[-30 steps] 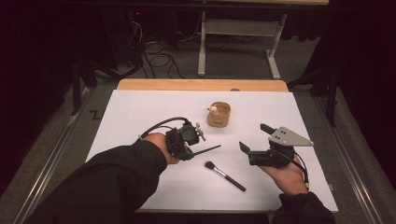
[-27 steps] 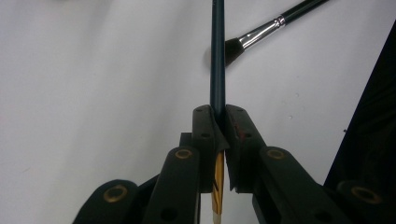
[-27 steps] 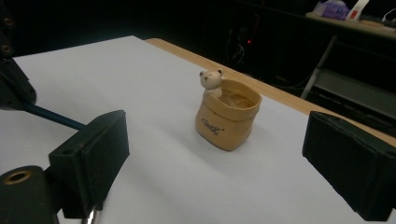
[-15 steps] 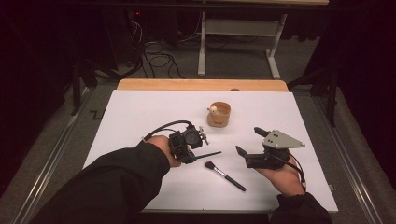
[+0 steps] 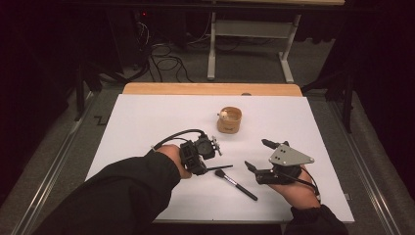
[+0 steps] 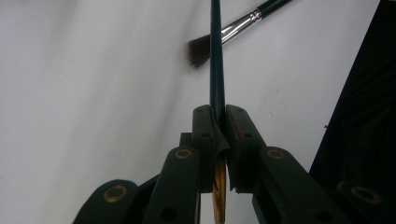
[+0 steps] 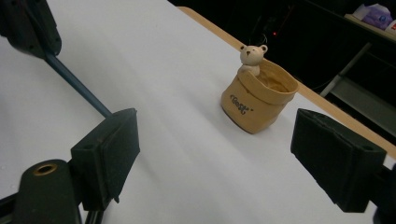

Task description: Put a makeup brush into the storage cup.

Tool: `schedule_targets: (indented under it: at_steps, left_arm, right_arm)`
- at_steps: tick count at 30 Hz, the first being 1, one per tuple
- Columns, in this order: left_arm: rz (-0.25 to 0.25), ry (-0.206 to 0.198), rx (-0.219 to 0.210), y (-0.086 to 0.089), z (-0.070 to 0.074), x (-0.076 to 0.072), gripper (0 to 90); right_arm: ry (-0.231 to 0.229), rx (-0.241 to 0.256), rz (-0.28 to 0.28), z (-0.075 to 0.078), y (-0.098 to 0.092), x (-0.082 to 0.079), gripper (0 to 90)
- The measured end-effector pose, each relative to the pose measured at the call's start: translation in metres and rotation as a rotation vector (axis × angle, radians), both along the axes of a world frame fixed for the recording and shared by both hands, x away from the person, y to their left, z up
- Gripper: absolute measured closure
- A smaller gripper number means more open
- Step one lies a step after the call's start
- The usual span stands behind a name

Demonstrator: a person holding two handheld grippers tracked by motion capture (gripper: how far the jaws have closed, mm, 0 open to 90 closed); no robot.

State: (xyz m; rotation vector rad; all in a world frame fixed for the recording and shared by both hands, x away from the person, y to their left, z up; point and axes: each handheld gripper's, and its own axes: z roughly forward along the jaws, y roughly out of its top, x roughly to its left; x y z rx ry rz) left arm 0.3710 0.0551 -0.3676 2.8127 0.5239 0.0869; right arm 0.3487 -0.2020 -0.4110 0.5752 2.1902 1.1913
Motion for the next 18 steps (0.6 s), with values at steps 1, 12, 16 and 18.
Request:
schedule_targets:
  at_steps: [1,12,16,18]
  left_arm:
    - [-0.004,-0.001,0.004,0.000,0.000,-0.001,83.2]
    - [-0.011,-0.009,0.008,0.000,0.000,-0.004,83.3]
    - [-0.017,-0.001,-0.004,-0.001,0.001,-0.005,83.3]
    - [-0.020,0.000,-0.007,-0.001,0.001,-0.006,83.4]
  right_arm:
    - [-0.012,-0.033,0.011,-0.001,0.002,-0.002,18.5]
    - [-0.066,-0.174,0.091,-0.008,0.019,-0.012,28.3]
    - [-0.084,-0.213,0.115,-0.011,0.023,-0.015,32.1]
    - [-0.098,-0.239,0.129,-0.012,0.026,-0.017,34.1]
